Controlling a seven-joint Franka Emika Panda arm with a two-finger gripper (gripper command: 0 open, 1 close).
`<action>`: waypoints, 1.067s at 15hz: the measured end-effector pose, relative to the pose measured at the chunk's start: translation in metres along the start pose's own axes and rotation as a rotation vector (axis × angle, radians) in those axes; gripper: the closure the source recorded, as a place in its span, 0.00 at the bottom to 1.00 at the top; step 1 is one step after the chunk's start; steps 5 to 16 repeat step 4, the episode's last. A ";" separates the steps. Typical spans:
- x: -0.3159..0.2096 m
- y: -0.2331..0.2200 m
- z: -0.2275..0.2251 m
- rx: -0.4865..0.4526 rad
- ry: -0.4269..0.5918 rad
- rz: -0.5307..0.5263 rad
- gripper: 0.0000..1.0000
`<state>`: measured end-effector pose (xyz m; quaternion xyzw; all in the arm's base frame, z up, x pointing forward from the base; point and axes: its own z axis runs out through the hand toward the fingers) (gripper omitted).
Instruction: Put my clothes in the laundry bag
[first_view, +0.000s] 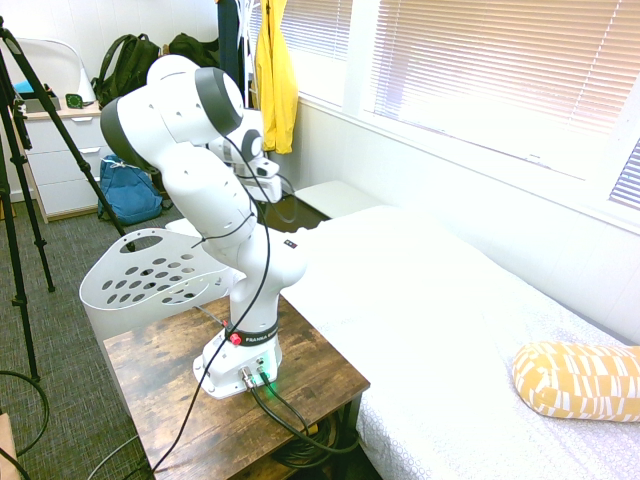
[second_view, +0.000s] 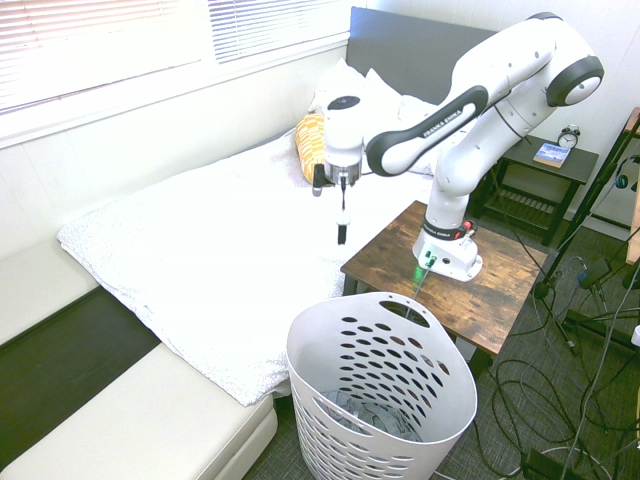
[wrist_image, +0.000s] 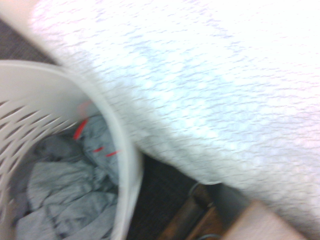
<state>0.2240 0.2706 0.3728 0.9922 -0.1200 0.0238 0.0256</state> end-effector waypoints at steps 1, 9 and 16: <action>0.037 0.021 0.000 0.002 0.025 0.047 0.00; 0.117 0.072 0.017 0.010 0.026 0.172 0.00; 0.117 0.072 0.017 0.010 0.026 0.172 0.00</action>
